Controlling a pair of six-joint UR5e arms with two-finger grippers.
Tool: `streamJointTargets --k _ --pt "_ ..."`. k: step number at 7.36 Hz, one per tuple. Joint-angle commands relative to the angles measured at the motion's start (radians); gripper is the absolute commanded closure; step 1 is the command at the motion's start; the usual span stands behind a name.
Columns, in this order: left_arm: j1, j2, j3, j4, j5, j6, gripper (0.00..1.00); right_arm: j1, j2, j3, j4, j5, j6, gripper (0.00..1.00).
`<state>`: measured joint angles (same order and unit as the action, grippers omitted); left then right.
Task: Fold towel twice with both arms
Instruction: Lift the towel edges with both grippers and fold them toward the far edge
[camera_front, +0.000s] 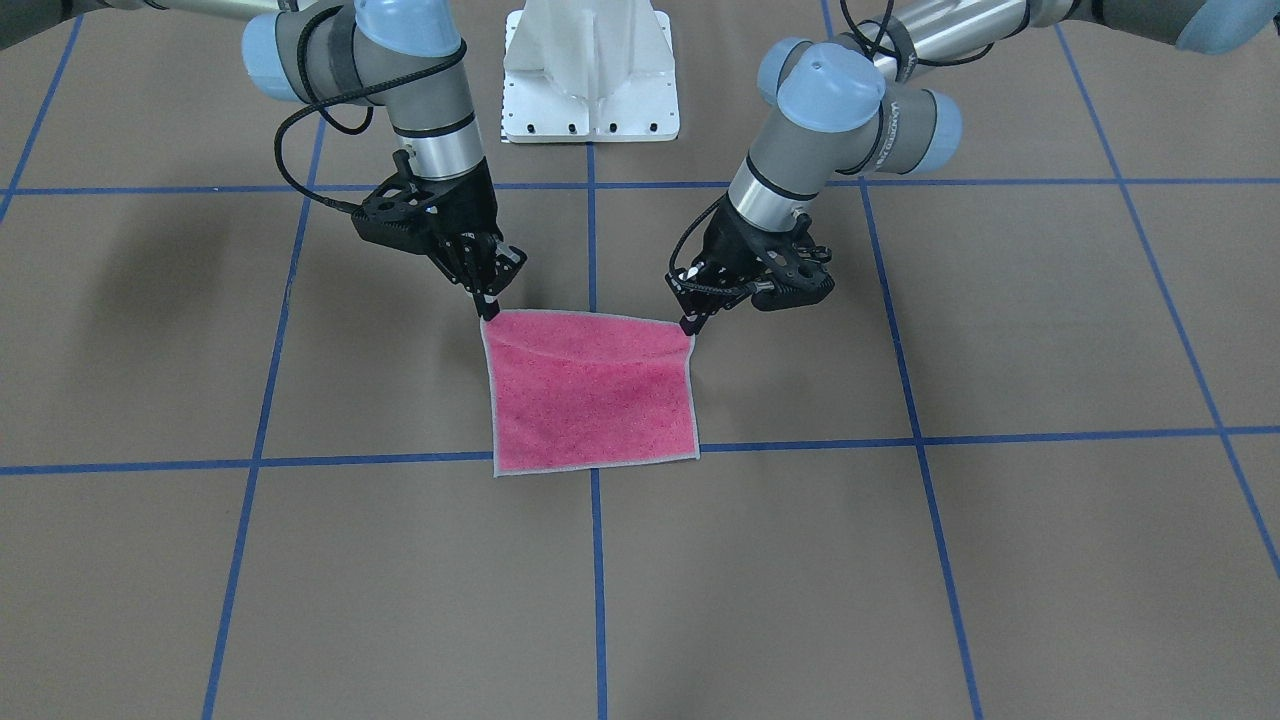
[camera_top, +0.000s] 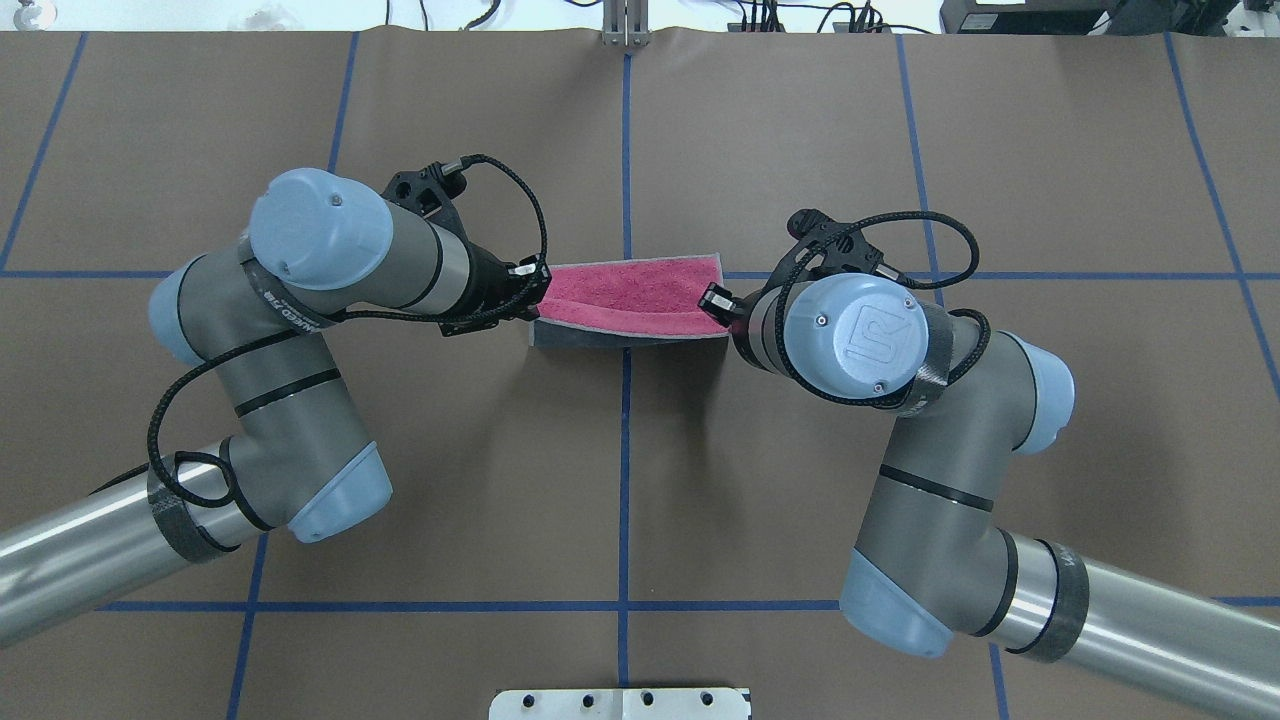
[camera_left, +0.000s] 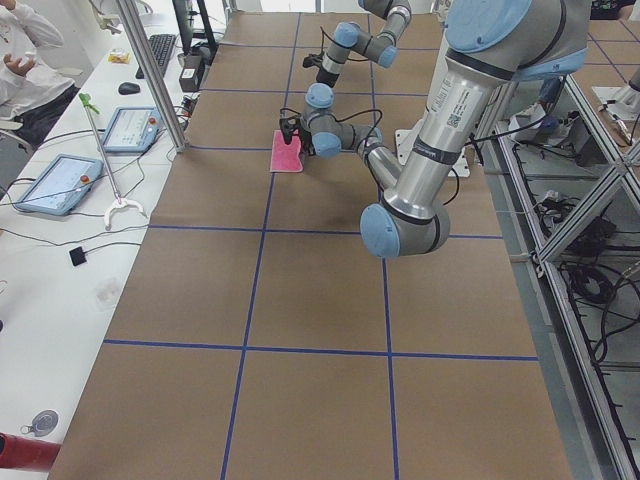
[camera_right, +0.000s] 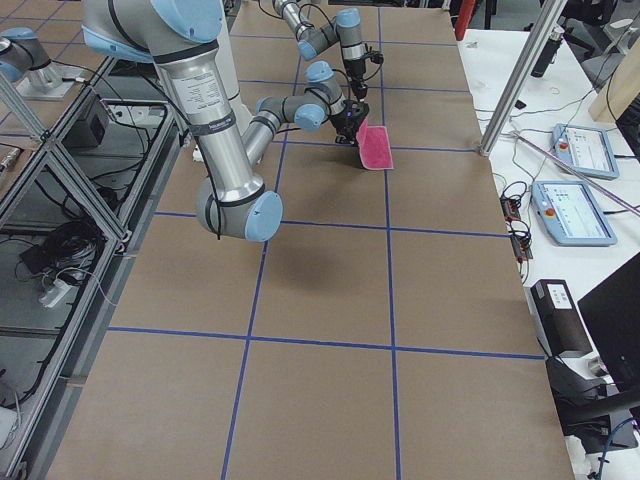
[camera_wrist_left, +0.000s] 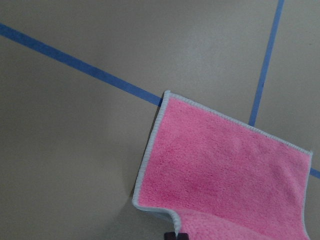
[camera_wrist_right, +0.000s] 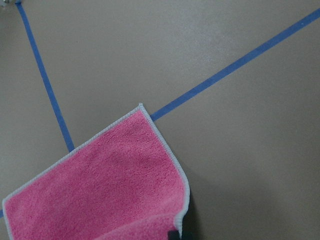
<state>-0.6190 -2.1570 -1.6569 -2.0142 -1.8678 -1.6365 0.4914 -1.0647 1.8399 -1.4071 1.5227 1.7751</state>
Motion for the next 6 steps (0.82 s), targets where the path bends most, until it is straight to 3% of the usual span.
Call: streamJointTargets --k 1,3,6 --pt "-0.024 -0.03 0.035 0.006 -0.001 0.001 1.0 0.029 0.012 -0.03 0.003 0.002 -0.026 1.0" --pt "-0.038 -0.076 0.11 0.005 -0.001 0.001 1.0 0.052 0.073 -0.105 0.003 0.004 -0.031 1.0" --pt "-0.045 -0.08 0.141 0.003 0.001 0.003 1.0 0.075 0.117 -0.172 0.007 0.013 -0.051 1.0"
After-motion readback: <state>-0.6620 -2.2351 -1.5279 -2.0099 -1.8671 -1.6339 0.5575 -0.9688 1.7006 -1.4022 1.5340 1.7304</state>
